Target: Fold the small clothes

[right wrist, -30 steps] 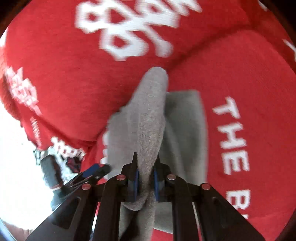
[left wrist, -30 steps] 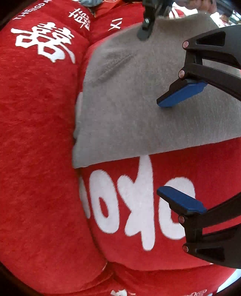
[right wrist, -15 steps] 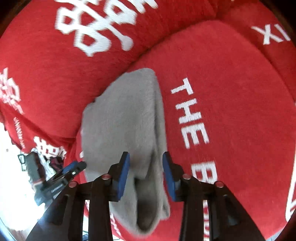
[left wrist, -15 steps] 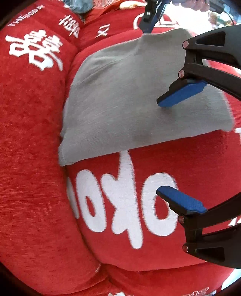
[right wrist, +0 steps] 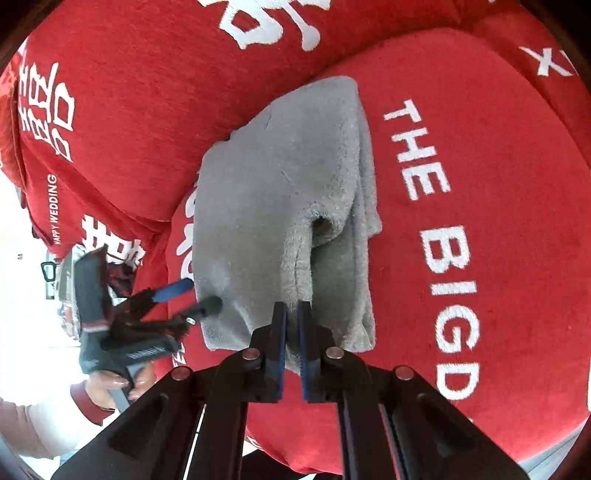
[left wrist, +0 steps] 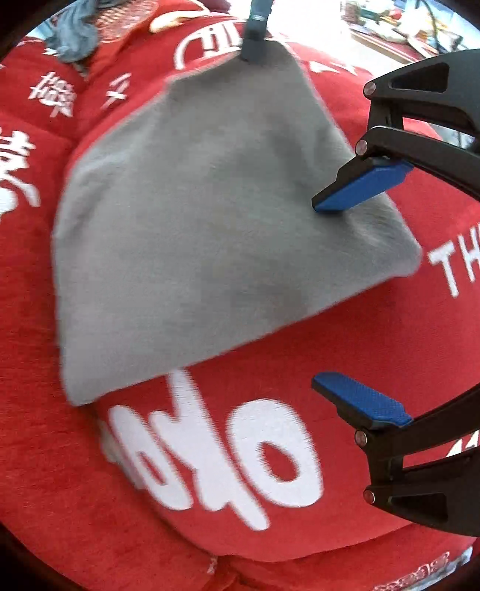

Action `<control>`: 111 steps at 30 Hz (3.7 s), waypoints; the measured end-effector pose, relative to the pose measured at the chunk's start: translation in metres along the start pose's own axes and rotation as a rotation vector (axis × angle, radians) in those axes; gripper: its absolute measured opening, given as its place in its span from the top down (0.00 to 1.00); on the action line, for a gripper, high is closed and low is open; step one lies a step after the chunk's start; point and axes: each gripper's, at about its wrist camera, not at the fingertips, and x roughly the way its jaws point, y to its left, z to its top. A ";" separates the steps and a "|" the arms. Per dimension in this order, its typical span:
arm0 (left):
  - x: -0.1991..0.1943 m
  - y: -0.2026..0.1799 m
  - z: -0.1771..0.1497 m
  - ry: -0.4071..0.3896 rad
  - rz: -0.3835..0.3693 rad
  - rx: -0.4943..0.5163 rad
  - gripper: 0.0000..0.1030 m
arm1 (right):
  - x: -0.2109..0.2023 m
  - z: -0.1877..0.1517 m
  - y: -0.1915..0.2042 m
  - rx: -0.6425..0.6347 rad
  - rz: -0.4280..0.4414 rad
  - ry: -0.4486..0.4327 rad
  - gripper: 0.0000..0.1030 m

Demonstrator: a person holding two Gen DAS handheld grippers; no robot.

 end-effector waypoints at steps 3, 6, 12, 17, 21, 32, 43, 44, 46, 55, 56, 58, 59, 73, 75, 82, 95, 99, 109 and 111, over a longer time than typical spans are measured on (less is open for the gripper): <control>0.007 0.004 -0.014 0.021 -0.009 0.009 0.14 | 0.007 -0.004 -0.016 0.017 -0.071 0.010 0.94; 0.007 0.004 -0.020 0.016 -0.005 0.024 0.14 | 0.017 -0.011 -0.036 0.036 -0.157 0.037 0.94; 0.002 0.009 -0.028 0.021 -0.002 -0.010 0.14 | 0.006 -0.027 -0.046 0.098 -0.257 0.062 0.94; -0.013 0.010 -0.033 0.026 0.020 -0.041 0.14 | -0.007 -0.032 -0.032 0.122 -0.273 0.051 0.94; -0.025 0.013 -0.032 0.019 0.057 -0.084 0.14 | -0.024 -0.028 -0.014 0.105 -0.273 -0.026 0.93; -0.031 0.025 -0.017 0.022 0.110 -0.221 0.14 | 0.036 0.000 0.005 0.000 -0.274 0.097 0.91; -0.027 0.015 -0.010 0.043 0.122 -0.226 0.14 | -0.008 -0.004 -0.024 0.122 -0.291 0.035 0.85; -0.027 0.014 -0.009 0.043 0.122 -0.226 0.14 | -0.013 -0.004 -0.026 0.127 -0.291 0.025 0.85; -0.027 0.012 -0.006 0.041 0.127 -0.221 0.14 | -0.013 -0.001 -0.024 0.132 -0.280 0.015 0.85; -0.024 0.002 0.007 0.051 0.140 -0.204 0.14 | -0.018 0.002 -0.009 0.044 -0.265 -0.002 0.81; -0.023 0.002 0.007 0.056 0.136 -0.205 0.14 | -0.018 0.003 -0.009 0.042 -0.260 -0.002 0.81; -0.021 0.001 0.008 0.063 0.131 -0.210 0.14 | -0.020 0.005 -0.009 0.041 -0.249 -0.001 0.81; -0.020 0.000 0.009 0.059 0.133 -0.210 0.14 | -0.021 0.006 -0.009 0.041 -0.240 -0.001 0.81; -0.023 0.029 0.044 -0.004 0.050 -0.320 0.00 | -0.028 0.048 -0.013 0.027 -0.164 -0.043 0.52; -0.022 0.039 0.053 -0.015 0.045 -0.344 0.00 | -0.025 0.058 -0.018 0.031 -0.123 -0.038 0.46; 0.004 0.076 0.075 -0.008 -0.056 -0.430 0.00 | 0.001 0.097 -0.049 0.087 0.065 0.031 0.43; 0.039 0.063 0.106 -0.017 -0.342 -0.357 0.00 | 0.060 0.120 -0.043 0.017 0.275 0.147 0.40; 0.039 0.040 0.111 -0.015 -0.288 -0.305 0.00 | 0.068 0.120 -0.035 0.022 0.285 0.142 0.40; 0.005 0.047 0.103 -0.106 -0.322 -0.314 0.51 | 0.057 0.106 -0.021 0.127 0.296 0.088 0.70; -0.003 0.047 0.100 -0.122 -0.342 -0.301 0.52 | 0.051 0.101 -0.013 0.148 0.330 0.077 0.71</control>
